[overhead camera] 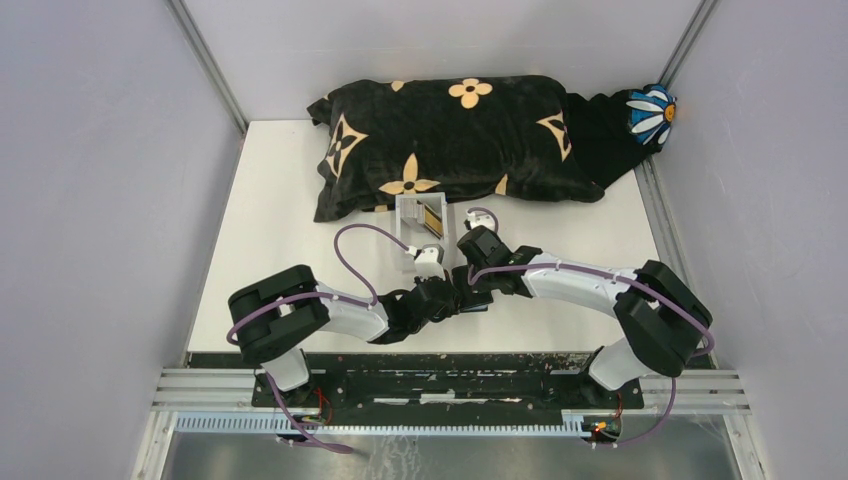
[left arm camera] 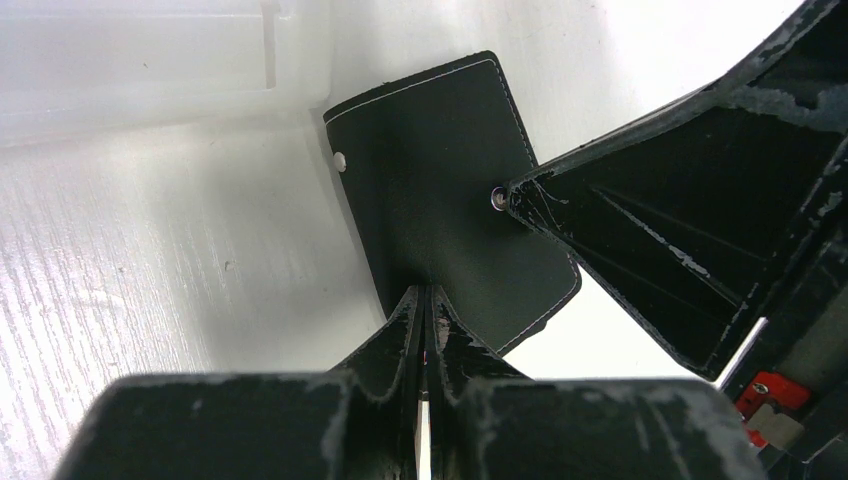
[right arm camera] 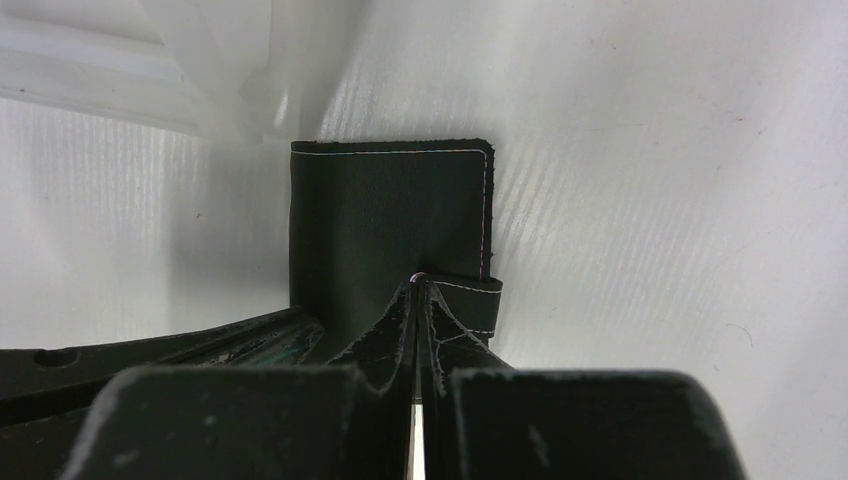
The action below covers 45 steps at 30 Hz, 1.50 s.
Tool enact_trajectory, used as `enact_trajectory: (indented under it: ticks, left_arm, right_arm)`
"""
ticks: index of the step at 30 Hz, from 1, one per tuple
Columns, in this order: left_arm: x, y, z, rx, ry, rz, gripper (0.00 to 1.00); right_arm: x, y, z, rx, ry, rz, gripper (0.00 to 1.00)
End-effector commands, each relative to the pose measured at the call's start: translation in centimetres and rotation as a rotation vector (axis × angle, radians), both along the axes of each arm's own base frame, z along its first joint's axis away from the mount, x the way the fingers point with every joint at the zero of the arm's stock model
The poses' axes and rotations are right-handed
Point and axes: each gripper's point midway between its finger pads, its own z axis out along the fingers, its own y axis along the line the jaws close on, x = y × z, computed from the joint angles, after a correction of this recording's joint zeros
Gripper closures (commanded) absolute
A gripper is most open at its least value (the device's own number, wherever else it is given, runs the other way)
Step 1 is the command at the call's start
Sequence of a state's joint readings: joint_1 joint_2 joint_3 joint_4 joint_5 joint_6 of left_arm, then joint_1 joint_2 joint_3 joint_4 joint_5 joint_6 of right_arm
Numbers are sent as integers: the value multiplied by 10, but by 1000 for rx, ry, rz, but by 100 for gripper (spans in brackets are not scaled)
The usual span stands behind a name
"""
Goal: Put the credit cards into the card holder
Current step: Close the card holder at the center of the board.
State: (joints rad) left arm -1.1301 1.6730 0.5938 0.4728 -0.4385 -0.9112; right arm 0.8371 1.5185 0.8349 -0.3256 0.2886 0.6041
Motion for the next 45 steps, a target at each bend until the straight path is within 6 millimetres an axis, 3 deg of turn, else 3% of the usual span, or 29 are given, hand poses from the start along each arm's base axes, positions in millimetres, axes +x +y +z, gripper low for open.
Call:
enact_trajectory:
  ticks: [1,31,45]
  left_arm:
    - [0,-7,0,23,-13,-36,93]
    - [-2,-5,-6,11,-1,-29,93]
    - [-3,-3,-8,8,1,-25,94]
  right_arm:
    - [13,25,18,79,-45,14,99]
    - [10,40,11,98,-21,37,99]
    - [2,27,-3,79,-13,9,99]
